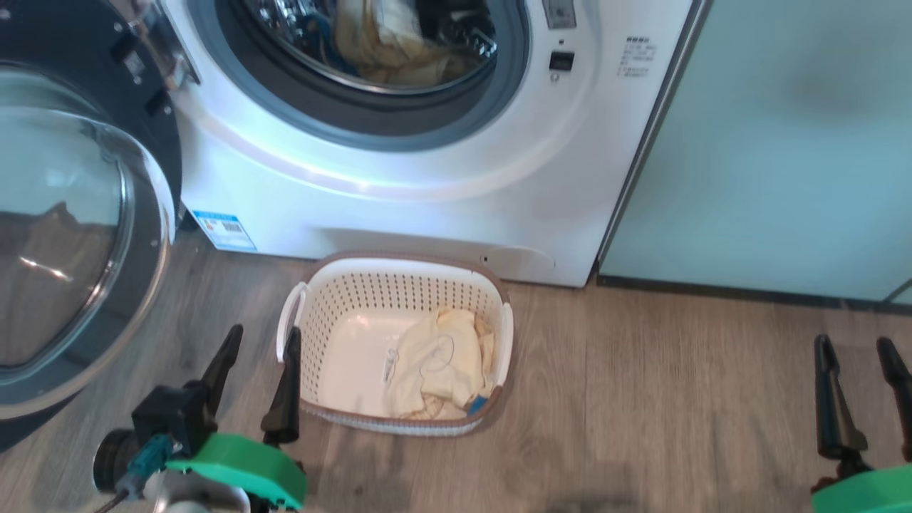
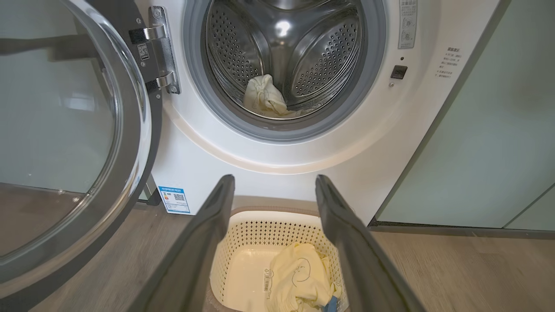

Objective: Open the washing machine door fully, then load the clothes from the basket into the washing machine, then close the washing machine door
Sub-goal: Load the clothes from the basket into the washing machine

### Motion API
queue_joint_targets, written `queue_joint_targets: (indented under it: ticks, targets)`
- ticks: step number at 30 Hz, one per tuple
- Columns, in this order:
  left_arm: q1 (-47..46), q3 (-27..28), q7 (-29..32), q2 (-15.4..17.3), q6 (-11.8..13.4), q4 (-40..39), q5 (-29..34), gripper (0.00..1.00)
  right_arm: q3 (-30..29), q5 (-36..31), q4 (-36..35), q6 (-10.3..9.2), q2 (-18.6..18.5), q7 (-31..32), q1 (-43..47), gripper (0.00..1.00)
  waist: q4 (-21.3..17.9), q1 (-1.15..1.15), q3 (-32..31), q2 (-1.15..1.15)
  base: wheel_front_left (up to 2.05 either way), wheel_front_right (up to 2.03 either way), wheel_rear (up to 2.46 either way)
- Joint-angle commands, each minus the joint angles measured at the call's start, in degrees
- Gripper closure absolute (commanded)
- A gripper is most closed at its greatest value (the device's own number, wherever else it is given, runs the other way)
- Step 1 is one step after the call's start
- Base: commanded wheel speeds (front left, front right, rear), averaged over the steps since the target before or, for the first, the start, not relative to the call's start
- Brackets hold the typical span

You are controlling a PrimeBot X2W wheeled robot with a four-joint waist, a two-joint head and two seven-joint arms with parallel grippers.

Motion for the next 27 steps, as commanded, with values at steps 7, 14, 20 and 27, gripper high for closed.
queue_joint_targets:
  ticks: [7, 14, 20, 27]
  targets:
    - [0.2, 3.5, -0.4, 0.8, 2.8, -1.5, 0.0, 0.00, 0.3, -0.9, -3.3, -0.16, -0.2, 1.0, 0.8, 0.00, -0.3, 0.01, -2.5, 0.00, 0.00, 0.00, 0.00]
    - [1.1, 4.0, -0.4, 0.7, 2.6, -1.7, -0.1, 0.00, 0.4, -1.0, -3.4, -0.16, 0.3, 1.2, 1.3, 0.00, -0.6, 0.01, -3.3, 0.00, 0.00, 0.00, 0.00]
    - [1.7, 4.3, -0.4, 0.2, 2.5, -1.7, 0.0, 0.00, 0.5, -1.2, -3.5, -0.16, 0.4, 1.5, 1.3, 0.00, -1.0, 0.01, -3.6, 0.00, 0.00, 0.00, 0.00]
    - [1.6, 4.3, -0.4, -0.4, 2.3, -1.2, 0.2, 0.00, 0.5, -1.0, -3.5, -0.16, 0.3, 1.7, 1.1, 0.00, -1.3, 0.01, -3.6, 0.00, 0.00, 0.00, 0.00]
